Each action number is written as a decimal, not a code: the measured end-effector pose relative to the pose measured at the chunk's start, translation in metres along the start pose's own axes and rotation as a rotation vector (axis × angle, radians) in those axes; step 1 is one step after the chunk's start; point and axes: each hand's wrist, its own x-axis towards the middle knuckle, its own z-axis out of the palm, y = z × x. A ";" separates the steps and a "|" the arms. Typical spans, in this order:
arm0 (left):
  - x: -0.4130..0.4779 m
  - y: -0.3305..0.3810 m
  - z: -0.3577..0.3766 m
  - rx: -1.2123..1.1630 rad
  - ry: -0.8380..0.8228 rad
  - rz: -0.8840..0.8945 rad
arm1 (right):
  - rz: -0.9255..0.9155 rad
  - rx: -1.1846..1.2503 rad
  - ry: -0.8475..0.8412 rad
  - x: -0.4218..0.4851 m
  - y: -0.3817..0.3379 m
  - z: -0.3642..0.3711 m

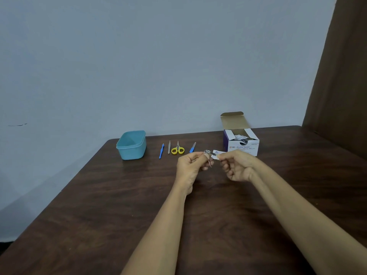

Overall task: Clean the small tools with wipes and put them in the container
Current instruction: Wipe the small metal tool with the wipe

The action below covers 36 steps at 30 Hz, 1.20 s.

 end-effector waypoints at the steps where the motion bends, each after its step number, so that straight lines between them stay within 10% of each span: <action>1: 0.000 0.001 0.000 -0.014 0.016 0.000 | 0.018 0.015 -0.031 -0.001 0.002 0.001; 15: 0.002 0.008 -0.002 -0.176 0.079 -0.058 | -0.034 -0.100 -0.103 -0.002 0.008 0.002; 24: -0.003 0.009 -0.001 -0.135 0.038 -0.078 | -0.950 -0.210 0.371 0.001 0.018 0.010; 36: -0.003 0.010 -0.002 -0.139 0.051 -0.069 | -1.147 -0.693 0.303 0.009 0.023 0.007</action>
